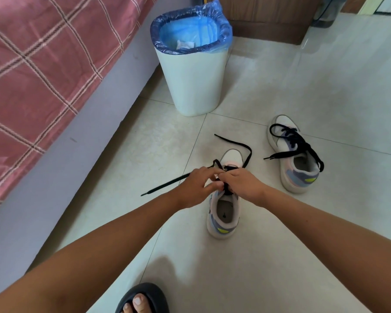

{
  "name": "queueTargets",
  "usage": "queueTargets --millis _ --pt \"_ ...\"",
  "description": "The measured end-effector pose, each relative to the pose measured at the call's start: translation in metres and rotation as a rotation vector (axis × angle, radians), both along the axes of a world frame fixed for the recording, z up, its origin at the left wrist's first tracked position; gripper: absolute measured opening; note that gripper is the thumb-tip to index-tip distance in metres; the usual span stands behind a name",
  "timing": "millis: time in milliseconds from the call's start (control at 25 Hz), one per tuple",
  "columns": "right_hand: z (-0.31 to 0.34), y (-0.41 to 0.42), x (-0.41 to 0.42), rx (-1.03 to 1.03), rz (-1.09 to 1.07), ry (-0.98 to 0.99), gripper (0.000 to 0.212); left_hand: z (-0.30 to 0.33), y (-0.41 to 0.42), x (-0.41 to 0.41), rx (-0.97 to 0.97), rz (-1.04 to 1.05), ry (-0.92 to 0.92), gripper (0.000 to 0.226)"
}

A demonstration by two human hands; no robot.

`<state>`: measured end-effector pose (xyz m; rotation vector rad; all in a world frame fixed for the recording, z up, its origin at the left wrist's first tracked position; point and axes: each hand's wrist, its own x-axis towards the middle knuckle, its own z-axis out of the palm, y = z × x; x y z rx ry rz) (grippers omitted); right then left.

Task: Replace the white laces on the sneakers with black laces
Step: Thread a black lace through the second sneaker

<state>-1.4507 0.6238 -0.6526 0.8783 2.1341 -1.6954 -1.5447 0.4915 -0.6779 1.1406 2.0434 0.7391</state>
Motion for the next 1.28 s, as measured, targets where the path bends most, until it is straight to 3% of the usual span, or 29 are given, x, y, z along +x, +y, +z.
queueTargets --millis 120,200,320,400,560,680,720,800,880,960,1080,1200,1280 --pt "-0.002 0.003 0.0 0.029 0.051 -0.025 0.033 -0.003 -0.002 0.007 -0.138 0.009 -0.072 0.028" --pt "-0.001 0.002 0.0 0.029 0.066 -0.027 0.029 0.003 -0.001 0.004 -0.162 -0.015 0.018 0.026" --pt "0.002 0.007 0.001 -0.021 0.016 -0.045 0.032 0.018 -0.009 -0.002 -0.255 -0.039 0.037 0.049" --pt "0.0 0.011 0.003 -0.048 0.016 -0.075 0.03 0.016 -0.027 -0.009 -0.419 -0.027 -0.037 0.053" --pt "-0.005 0.016 0.004 -0.112 -0.04 -0.107 0.027 -0.002 -0.07 -0.027 -0.924 -0.082 -0.028 0.049" --pt "-0.004 0.018 0.006 -0.144 -0.055 -0.108 0.028 -0.006 -0.082 -0.03 -1.175 -0.272 0.109 0.036" --pt "-0.004 0.018 0.007 -0.145 -0.047 -0.11 0.029 -0.006 -0.08 -0.028 -1.148 -0.313 0.206 0.029" --pt "-0.003 0.019 0.007 -0.138 -0.018 -0.111 0.03 -0.002 -0.061 -0.022 -0.808 -0.208 0.264 0.027" --pt "-0.002 0.019 0.007 -0.122 0.002 -0.106 0.031 0.01 -0.029 -0.012 -0.361 -0.004 0.045 0.034" --pt "0.001 0.018 0.008 -0.089 0.021 -0.099 0.031 0.023 -0.002 -0.001 -0.102 -0.034 -0.074 0.037" --pt "0.003 0.017 0.009 -0.068 0.031 -0.099 0.031 0.028 0.012 0.007 -0.173 -0.128 0.015 0.034" --pt "0.001 0.019 0.009 -0.173 -0.045 -0.109 0.026 0.036 0.005 0.009 -0.278 -0.074 -0.149 0.028" --pt "-0.001 0.018 0.009 -0.283 -0.089 -0.13 0.023 0.04 -0.002 0.015 -0.393 -0.157 -0.144 0.027"
